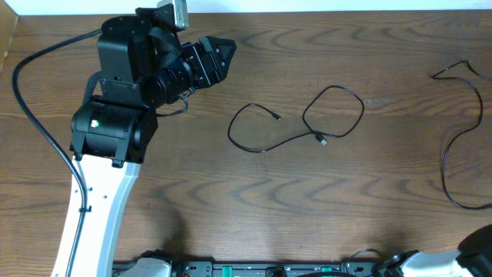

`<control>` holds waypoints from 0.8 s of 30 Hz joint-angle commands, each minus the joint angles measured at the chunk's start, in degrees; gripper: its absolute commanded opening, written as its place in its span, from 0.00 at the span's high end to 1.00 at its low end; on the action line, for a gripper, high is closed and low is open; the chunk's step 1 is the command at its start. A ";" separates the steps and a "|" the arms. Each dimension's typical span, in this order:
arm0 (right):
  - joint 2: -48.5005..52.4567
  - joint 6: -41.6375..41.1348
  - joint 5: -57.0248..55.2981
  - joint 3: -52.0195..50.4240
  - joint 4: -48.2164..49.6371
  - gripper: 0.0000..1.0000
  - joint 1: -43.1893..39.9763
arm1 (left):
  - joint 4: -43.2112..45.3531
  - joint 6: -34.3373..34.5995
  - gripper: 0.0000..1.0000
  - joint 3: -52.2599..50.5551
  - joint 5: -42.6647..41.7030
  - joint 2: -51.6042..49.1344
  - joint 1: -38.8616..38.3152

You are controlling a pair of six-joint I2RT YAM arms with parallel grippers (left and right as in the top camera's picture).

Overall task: Untangle cables
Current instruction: 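Return the right gripper to the black cable at center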

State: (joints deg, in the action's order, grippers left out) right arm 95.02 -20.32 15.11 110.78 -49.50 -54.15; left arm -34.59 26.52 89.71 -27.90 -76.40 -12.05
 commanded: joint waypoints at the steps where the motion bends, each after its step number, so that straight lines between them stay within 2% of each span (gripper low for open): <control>1: 4.92 1.11 -1.60 -0.46 -2.36 0.31 -0.09 | -0.85 -1.22 0.37 0.61 0.52 -0.26 0.26; 8: 8.74 2.25 5.86 -0.46 -4.09 0.09 -0.04 | -1.44 -1.22 0.37 0.61 0.52 -0.33 0.26; 12: 8.48 5.09 13.60 -0.42 -4.11 0.06 1.01 | -1.46 -1.25 0.37 0.61 0.52 -0.33 0.26; 13: 8.44 7.63 18.60 -0.42 -4.17 0.06 2.08 | -1.55 -1.25 0.36 0.61 0.55 -0.33 0.26; 14: 8.44 10.49 24.24 -0.44 -4.50 0.08 4.07 | -1.81 -1.86 0.36 0.61 0.55 -0.35 0.26; 16: 8.44 14.25 27.67 -0.42 -5.68 0.09 8.39 | -2.86 -5.92 0.36 0.61 0.59 -0.35 0.26; 18: 8.44 16.35 27.67 -0.44 -6.88 0.09 11.87 | -4.31 -7.45 0.36 0.59 2.05 -0.35 0.26; 21: 8.46 21.77 26.77 -0.44 -10.08 0.08 21.27 | -8.41 -7.45 0.32 0.59 11.04 -0.35 0.59; 24: 8.79 24.30 20.92 -0.44 -12.48 0.08 30.23 | -11.91 -7.50 0.30 0.59 14.64 -0.35 2.51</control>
State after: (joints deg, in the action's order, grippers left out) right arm 104.29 -1.91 39.00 110.41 -60.47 -31.55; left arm -44.23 20.67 89.71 -20.58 -76.42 -11.66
